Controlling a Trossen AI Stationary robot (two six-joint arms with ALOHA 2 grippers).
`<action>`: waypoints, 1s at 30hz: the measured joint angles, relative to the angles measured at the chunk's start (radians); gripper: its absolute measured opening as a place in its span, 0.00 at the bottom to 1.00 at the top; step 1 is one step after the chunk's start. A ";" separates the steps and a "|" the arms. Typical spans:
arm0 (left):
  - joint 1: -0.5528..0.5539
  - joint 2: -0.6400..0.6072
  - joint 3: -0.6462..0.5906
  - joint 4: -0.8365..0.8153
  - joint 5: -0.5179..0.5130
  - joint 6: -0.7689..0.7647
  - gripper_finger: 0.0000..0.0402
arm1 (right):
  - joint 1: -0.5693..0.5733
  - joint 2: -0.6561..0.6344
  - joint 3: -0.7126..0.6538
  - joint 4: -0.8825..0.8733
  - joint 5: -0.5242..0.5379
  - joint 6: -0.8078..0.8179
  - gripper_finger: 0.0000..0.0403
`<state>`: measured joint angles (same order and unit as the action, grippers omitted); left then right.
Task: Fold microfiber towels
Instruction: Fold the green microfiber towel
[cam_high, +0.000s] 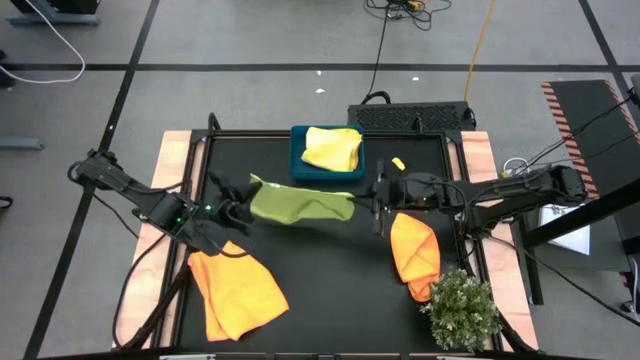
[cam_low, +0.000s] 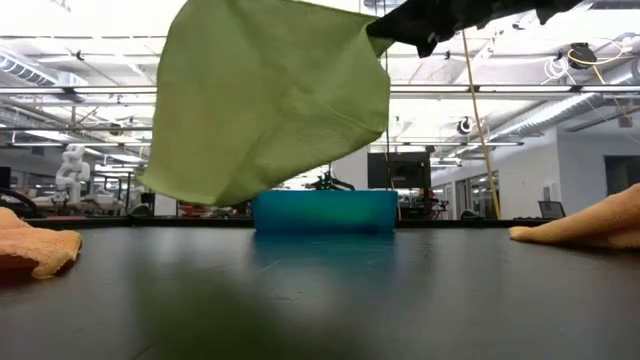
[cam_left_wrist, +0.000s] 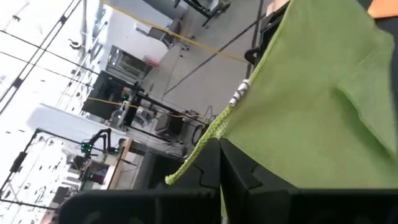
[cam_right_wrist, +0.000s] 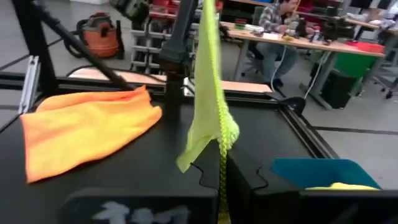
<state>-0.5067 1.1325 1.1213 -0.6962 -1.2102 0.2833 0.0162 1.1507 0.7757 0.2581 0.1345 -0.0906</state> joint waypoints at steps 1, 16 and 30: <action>-0.002 -0.002 0.000 0.011 -0.006 0.000 0.00 | -0.002 0.000 0.003 0.004 0.002 -0.001 0.00; 0.023 -0.002 0.000 0.020 -0.057 0.030 0.00 | -0.031 -0.001 0.009 -0.009 0.152 -0.054 0.00; -0.114 0.006 0.000 0.134 0.079 -0.168 0.00 | 0.133 -0.057 0.009 -0.016 0.019 0.128 0.00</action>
<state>-0.6203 1.1384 1.1217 -0.5621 -1.1311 0.1150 0.1492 1.0933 0.7849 0.2422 0.1532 0.0371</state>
